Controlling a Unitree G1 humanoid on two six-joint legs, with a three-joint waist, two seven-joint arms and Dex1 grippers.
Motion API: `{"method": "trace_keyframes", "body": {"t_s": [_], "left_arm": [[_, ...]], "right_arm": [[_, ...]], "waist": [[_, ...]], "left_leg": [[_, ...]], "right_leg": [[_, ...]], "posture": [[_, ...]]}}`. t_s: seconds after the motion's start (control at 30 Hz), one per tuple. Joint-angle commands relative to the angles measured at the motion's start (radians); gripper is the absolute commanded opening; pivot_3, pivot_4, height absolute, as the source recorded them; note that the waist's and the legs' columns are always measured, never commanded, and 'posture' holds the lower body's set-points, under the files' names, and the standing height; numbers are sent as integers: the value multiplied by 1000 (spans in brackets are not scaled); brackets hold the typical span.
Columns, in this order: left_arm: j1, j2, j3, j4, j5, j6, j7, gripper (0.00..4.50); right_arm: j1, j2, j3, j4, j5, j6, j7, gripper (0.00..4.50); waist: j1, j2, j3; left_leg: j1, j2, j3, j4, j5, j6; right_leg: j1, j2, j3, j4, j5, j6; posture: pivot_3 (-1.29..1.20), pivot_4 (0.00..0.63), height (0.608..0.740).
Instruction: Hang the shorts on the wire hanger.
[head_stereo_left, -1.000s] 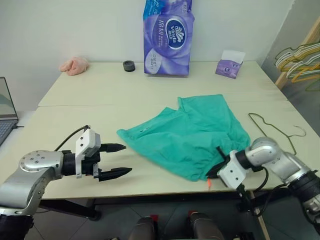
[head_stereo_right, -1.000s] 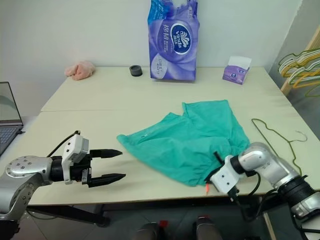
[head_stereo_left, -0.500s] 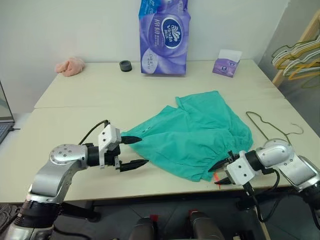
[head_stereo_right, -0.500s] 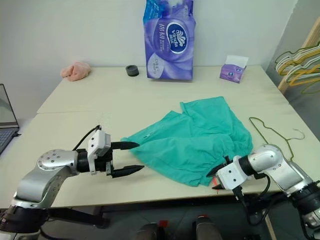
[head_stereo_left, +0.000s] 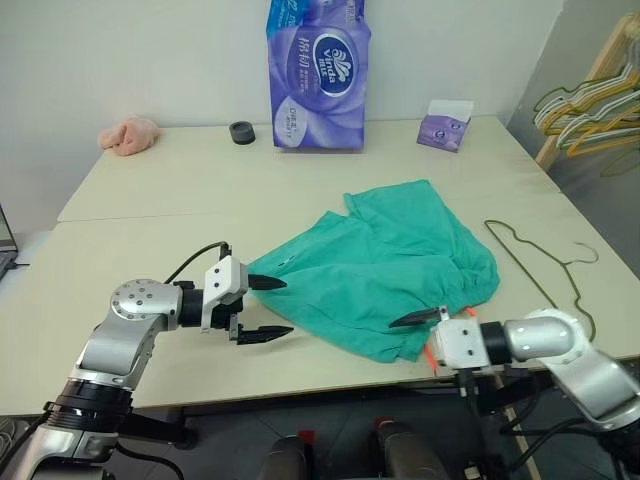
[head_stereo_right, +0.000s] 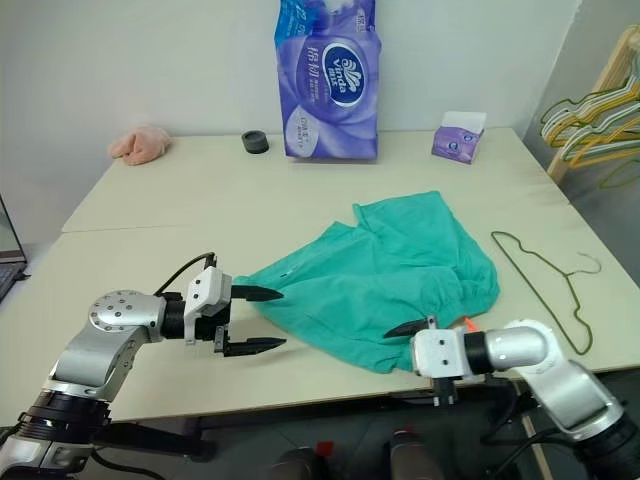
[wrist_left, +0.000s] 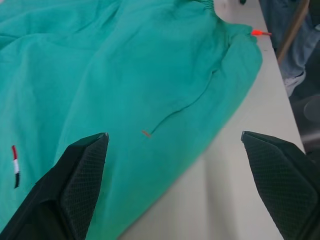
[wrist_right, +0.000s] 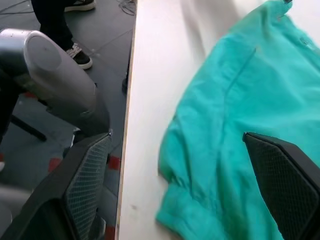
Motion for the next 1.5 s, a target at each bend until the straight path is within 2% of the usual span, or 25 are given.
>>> {"method": "trace_keyframes", "body": {"t_s": [0.03,0.13,0.23,0.43,0.6,0.9,1.07,1.4,1.5], "left_arm": [[-21,5,6,-16,-2,-10,-6,4500],[-23,5,7,-17,1,-10,-5,4500],[-21,5,9,-21,2,-10,-2,4500],[-8,12,8,-31,12,-16,2,4500],[-26,5,-10,-3,66,-85,8,4500],[-99,-49,-32,116,147,-241,58,4500],[-129,-32,-46,239,224,-351,77,4500],[-260,-10,-56,506,387,-552,229,4500],[-277,-14,-64,542,401,-588,235,3894]], "right_arm": [[-43,42,18,45,-79,22,-62,4466],[-64,61,32,86,-116,33,-74,4466],[-71,68,32,97,-119,53,-67,3882],[-69,63,-11,38,-30,129,-24,1799],[-106,78,-85,-51,117,290,-12,25],[-133,31,-160,-123,240,417,2,25],[-131,-1,-191,-134,270,423,13,25],[-102,-66,-236,-142,307,412,38,25],[-95,-68,-235,-148,310,410,37,0]], "waist": [[-1,0,0],[0,0,0],[-1,0,0],[-1,0,0],[-2,0,0],[-4,0,0],[-10,0,0],[-14,0,0],[-19,0,0]], "left_leg": [[0,0,0,0,0,0],[0,0,0,0,0,0],[0,0,0,0,0,0],[0,0,0,0,0,0],[0,0,-1,0,0,0],[0,0,-1,0,0,0],[0,0,-1,0,0,0],[-1,0,-1,0,0,0],[-1,0,-1,0,0,0]], "right_leg": [[0,0,0,0,0,0],[0,0,0,0,0,0],[0,0,0,0,0,0],[0,0,0,0,0,0],[0,0,0,0,0,0],[0,0,0,0,0,0],[0,0,-1,0,0,0],[0,0,-1,0,0,0],[0,0,-1,0,0,1]], "posture": [[-191,117,740],[-187,116,740],[-184,116,740],[-181,116,740],[-189,118,740],[-207,118,740],[-214,119,740],[-225,121,740],[-225,121,740]]}}
